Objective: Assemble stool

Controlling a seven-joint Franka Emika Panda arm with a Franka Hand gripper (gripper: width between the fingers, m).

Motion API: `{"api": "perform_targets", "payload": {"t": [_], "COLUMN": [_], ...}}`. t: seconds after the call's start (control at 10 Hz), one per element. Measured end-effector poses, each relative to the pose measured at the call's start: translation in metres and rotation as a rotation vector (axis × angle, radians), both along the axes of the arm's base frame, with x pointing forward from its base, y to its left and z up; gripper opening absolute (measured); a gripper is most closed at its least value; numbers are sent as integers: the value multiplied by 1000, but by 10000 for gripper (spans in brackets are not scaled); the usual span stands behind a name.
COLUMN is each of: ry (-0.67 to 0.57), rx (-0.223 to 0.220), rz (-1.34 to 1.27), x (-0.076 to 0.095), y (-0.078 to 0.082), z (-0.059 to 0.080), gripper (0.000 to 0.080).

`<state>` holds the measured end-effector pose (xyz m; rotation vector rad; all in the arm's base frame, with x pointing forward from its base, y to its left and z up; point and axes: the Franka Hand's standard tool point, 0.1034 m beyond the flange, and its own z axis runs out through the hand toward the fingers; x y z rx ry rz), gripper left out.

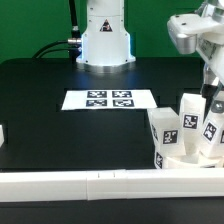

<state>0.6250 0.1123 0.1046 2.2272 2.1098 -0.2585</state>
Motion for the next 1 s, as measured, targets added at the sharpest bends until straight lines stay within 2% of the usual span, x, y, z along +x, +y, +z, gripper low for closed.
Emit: {"api": "perform_targets", "payload": {"t": [0.1,0.2,0.3,0.4,0.7,0.9,1.0], "ry": [-1,-33,-33,-29,-19,-21,-21], "rx": [6,25,26,28,32,31,31], "rz": [11,49,34,34,23,13,12], "x": [-1,4,3,2,1,1,1], "y": [6,11,13,13,3,4,3], "z": [1,1,-4,-12,-29,-28,-28], "gripper": [471,587,587,638,649,649,560]}}
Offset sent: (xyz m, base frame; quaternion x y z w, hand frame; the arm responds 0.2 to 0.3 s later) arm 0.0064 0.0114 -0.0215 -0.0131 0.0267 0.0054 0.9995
